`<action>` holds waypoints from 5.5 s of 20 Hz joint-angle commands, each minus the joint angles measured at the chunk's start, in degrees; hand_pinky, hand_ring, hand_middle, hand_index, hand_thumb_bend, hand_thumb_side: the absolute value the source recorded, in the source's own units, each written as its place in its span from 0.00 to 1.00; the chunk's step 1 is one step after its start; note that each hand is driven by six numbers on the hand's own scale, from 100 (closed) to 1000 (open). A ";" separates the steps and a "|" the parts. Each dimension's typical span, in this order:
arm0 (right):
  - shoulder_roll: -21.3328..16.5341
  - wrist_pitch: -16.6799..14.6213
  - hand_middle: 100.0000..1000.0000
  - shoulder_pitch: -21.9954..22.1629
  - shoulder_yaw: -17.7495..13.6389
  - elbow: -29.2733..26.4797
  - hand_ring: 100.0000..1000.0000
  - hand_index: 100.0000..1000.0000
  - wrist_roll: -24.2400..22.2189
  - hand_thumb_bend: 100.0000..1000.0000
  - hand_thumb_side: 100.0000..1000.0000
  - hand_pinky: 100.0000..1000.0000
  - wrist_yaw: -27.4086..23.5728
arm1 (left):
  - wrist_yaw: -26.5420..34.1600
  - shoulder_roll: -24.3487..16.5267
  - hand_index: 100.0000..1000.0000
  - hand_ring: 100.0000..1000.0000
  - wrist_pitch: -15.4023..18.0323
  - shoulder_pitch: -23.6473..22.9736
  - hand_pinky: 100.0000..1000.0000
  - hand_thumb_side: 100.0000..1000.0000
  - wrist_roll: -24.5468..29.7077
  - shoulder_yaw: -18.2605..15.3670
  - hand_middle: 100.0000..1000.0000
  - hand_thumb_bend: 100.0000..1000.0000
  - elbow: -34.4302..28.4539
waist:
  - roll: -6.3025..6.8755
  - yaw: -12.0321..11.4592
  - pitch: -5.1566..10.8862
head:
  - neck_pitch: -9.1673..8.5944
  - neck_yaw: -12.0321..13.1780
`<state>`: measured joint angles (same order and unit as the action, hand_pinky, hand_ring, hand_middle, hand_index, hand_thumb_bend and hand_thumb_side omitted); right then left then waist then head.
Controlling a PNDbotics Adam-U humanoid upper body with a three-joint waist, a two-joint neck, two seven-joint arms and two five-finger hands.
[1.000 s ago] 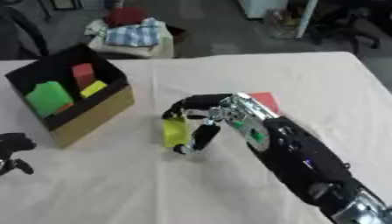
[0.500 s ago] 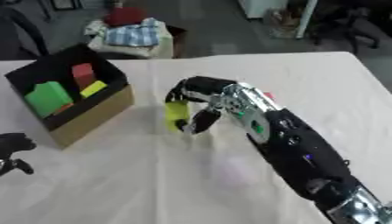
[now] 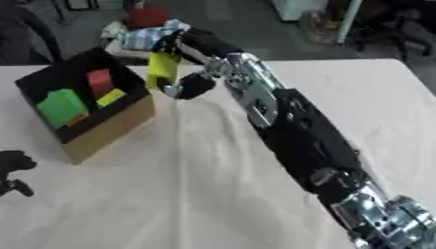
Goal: Pick up objects on the table and place them in the box.
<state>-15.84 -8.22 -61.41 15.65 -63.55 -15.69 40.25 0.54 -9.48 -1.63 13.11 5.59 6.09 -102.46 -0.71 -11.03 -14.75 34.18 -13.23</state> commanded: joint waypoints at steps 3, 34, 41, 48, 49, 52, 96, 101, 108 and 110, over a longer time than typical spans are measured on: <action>6.56 -1.43 0.47 -3.61 -3.42 7.42 0.67 0.62 -1.60 0.00 0.20 0.73 4.21 | 0.28 -0.29 0.68 0.68 0.05 0.61 0.37 0.58 1.16 0.95 0.57 0.36 -0.80 | 0.13 -2.13 1.36 | -0.25 -1.70; -16.41 -6.23 0.91 5.06 -0.26 -7.55 0.88 0.97 -4.18 0.25 0.44 0.83 -6.12 | -0.46 -1.11 0.68 0.68 0.05 -0.45 0.37 0.58 -0.81 -1.13 0.57 0.36 -0.63 | -1.00 5.73 1.03 | -0.06 1.55; -22.82 -4.26 0.88 11.83 -1.44 -7.67 0.88 0.97 -10.38 0.27 0.44 0.83 -10.10 | -0.68 -1.27 0.68 0.68 0.08 -0.45 0.37 0.58 -0.99 -1.38 0.57 0.36 -0.66 | -1.10 7.07 0.86 | 0.01 1.70; -25.73 -4.23 0.86 16.61 -2.27 -6.28 0.88 0.96 -15.11 0.29 0.44 0.83 -13.32 | -0.85 -1.32 0.68 0.68 0.07 -0.43 0.37 0.58 -1.00 -1.53 0.57 0.36 -0.63 | -1.08 7.36 0.74 | -0.02 1.79; -26.07 -4.22 0.86 17.12 -2.29 -6.41 0.88 0.95 -15.60 0.29 0.44 0.83 -13.82 | -0.88 -1.33 0.68 0.68 0.06 -0.42 0.37 0.58 -0.98 -1.54 0.57 0.35 -0.62 | -1.06 7.42 0.72 | -0.04 1.80; -26.82 -4.02 0.86 18.17 -2.41 -6.36 0.88 0.96 -16.89 0.30 0.43 0.83 -13.79 | -0.92 -1.36 0.68 0.69 0.08 -0.38 0.37 0.58 -0.91 -1.53 0.57 0.35 -0.63 | -1.00 7.56 0.70 | -0.04 1.73; -21.14 -4.59 0.51 15.75 -8.04 6.13 0.73 0.68 2.04 0.02 0.20 0.74 1.62 | -0.70 -1.13 0.68 0.69 0.17 -0.33 0.37 0.59 -0.73 -1.58 0.57 0.34 -0.84 | 0.23 7.39 0.89 | -0.57 1.47; -19.89 -5.37 0.50 13.17 -6.40 1.50 0.72 0.67 3.29 0.00 0.13 0.73 -2.40 | -0.68 -1.13 0.68 0.69 0.17 -0.42 0.37 0.59 -0.62 -1.47 0.58 0.34 -0.81 | -0.01 7.16 1.08 | -0.43 1.47; -12.99 -6.16 0.49 4.41 -3.69 -0.83 0.71 0.67 1.32 0.00 0.14 0.73 -4.09 | -0.51 -1.12 0.68 0.69 0.20 -0.62 0.37 0.59 -0.28 -1.15 0.58 0.33 -0.73 | -0.13 5.63 1.87 | -0.07 1.05; -10.23 -6.54 0.50 1.82 -3.20 0.53 0.71 0.68 0.89 0.00 0.13 0.73 -3.15 | -0.45 -1.10 0.68 0.69 0.21 -0.64 0.37 0.58 -0.12 -0.98 0.58 0.33 -0.70 | -0.18 4.91 2.04 | 0.04 0.83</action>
<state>-26.51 -14.51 -58.10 12.45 -62.65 -14.50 36.84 0.03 -10.00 -1.54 12.14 5.19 5.05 -102.41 -1.00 -6.33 -14.69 34.23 -12.18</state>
